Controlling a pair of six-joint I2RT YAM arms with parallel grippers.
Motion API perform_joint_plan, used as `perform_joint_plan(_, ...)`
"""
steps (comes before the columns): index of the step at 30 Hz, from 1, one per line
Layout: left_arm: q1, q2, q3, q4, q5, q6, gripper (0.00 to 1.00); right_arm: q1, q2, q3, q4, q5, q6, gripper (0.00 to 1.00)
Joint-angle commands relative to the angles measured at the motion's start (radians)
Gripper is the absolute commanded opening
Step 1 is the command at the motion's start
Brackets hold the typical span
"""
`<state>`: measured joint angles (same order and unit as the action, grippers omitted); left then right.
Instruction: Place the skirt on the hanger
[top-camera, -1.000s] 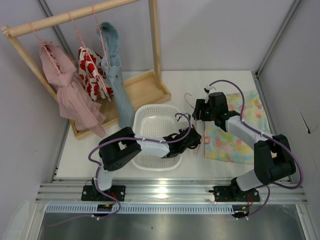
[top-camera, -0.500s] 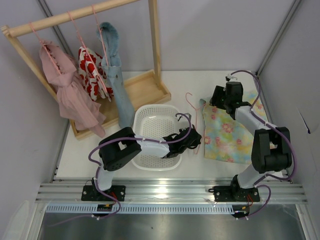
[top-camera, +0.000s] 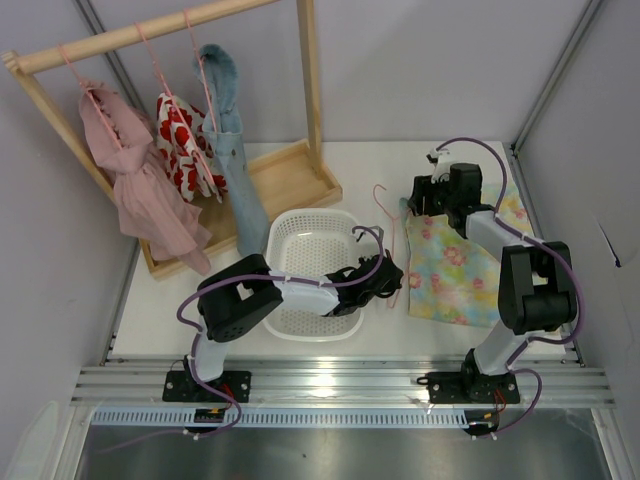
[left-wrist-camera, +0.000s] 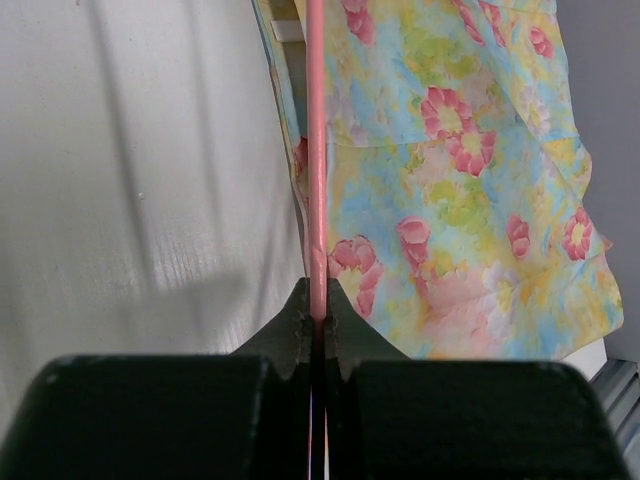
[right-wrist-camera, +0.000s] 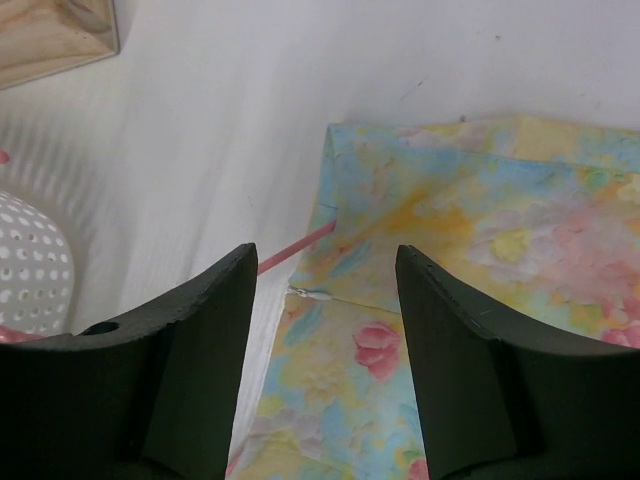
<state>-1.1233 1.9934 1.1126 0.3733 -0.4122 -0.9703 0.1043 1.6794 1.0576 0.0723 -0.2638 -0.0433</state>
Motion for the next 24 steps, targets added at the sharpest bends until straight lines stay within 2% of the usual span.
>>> perform_joint_plan(1, -0.006, -0.033, -0.002, 0.027, 0.001, 0.039, 0.0, -0.011, 0.008, 0.05, 0.008, -0.003, -0.075, 0.63)
perform_joint_plan(7, -0.006, -0.088, -0.022, 0.024, -0.022, 0.09, 0.0, 0.009, 0.002, 0.048, -0.026, 0.13, 0.0, 0.58)
perform_joint_plan(13, -0.006, -0.215, -0.065, 0.021, -0.043, 0.237, 0.0, -0.052, -0.101, 0.005, -0.032, 0.103, 0.192, 0.58)
perform_joint_plan(15, -0.004, -0.254, -0.022, -0.061, -0.048, 0.268, 0.0, -0.07, -0.122, 0.004, -0.063, 0.089, 0.238, 0.58)
perform_joint_plan(16, -0.001, -0.26, 0.03, -0.185, -0.053, 0.271, 0.0, -0.072, -0.142, 0.008, -0.069, 0.09, 0.247, 0.59)
perform_joint_plan(17, 0.0, -0.269, 0.073, -0.232, -0.045, 0.271, 0.0, -0.074, -0.15, 0.013, -0.127, 0.116, 0.259, 0.58)
perform_joint_plan(21, 0.005, -0.301, 0.142, -0.402, -0.02, 0.251, 0.0, -0.08, -0.21, -0.016, -0.146, 0.11, 0.316, 0.58)
perform_joint_plan(24, 0.013, -0.303, 0.223, -0.63, -0.033, 0.228, 0.0, -0.08, -0.254, -0.041, -0.166, 0.123, 0.347, 0.59)
